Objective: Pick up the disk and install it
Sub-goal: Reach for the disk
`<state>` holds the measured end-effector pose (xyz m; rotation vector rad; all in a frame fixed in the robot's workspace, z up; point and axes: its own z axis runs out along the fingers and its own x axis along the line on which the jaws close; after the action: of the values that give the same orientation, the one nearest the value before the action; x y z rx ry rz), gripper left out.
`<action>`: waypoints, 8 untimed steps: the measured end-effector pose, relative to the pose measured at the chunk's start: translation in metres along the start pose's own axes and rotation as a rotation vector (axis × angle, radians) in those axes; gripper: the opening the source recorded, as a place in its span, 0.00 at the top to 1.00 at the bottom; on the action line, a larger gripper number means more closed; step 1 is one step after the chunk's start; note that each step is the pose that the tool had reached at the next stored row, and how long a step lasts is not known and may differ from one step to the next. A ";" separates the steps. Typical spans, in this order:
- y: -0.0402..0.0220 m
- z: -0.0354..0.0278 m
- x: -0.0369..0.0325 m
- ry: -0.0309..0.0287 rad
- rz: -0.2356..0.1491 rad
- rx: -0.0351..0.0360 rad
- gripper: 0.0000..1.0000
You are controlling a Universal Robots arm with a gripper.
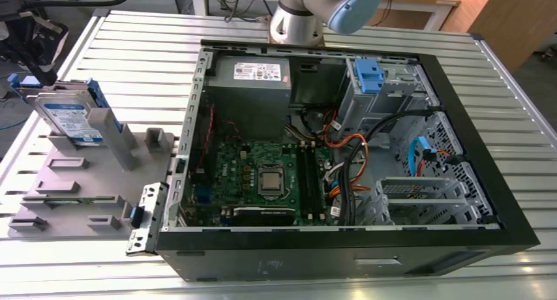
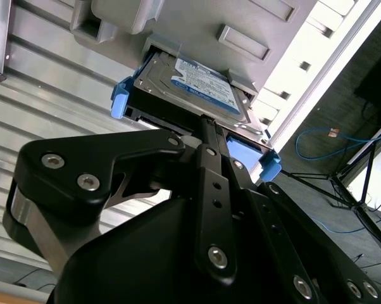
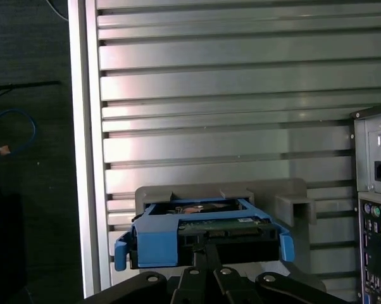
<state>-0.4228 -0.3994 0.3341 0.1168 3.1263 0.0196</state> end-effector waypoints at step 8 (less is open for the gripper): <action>0.0000 -0.0012 0.0000 -0.0001 0.000 0.0000 0.89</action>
<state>-0.4228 -0.3994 0.3353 0.1168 3.1262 0.0196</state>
